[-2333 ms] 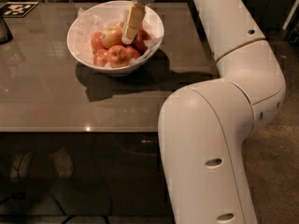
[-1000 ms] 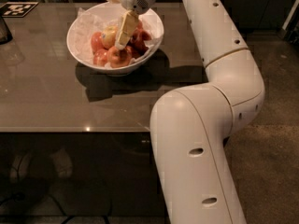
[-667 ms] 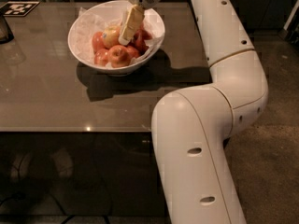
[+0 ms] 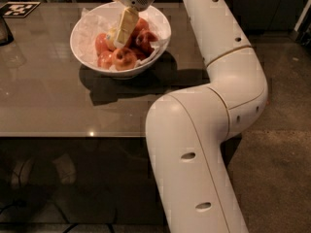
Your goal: Pick apple from white bowl
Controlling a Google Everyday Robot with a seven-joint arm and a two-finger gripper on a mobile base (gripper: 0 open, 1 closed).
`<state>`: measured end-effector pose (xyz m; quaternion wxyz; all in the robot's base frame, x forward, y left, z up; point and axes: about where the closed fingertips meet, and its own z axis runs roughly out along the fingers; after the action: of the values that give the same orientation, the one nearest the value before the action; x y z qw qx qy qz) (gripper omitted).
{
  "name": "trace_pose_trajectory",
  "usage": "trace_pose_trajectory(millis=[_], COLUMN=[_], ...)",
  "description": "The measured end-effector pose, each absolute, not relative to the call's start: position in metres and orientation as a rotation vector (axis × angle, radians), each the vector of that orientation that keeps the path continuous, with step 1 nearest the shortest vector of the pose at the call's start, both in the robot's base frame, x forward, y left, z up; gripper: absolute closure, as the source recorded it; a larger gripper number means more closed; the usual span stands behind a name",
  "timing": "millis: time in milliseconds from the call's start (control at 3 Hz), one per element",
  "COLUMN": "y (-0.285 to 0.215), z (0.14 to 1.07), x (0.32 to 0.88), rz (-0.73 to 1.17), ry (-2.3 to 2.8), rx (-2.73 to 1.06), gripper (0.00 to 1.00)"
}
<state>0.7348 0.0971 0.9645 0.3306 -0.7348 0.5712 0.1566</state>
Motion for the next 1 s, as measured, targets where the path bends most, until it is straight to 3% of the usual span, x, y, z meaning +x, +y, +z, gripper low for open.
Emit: trace_pose_trajectory(millis=[333, 1000], y=[0.122, 0.114], z=[0.946, 0.935], x=[0.74, 0.747], rz=[0.354, 0.377], ry=[1.541, 1.564], rx=[-1.985, -1.958], gripper=[0.0, 0.0])
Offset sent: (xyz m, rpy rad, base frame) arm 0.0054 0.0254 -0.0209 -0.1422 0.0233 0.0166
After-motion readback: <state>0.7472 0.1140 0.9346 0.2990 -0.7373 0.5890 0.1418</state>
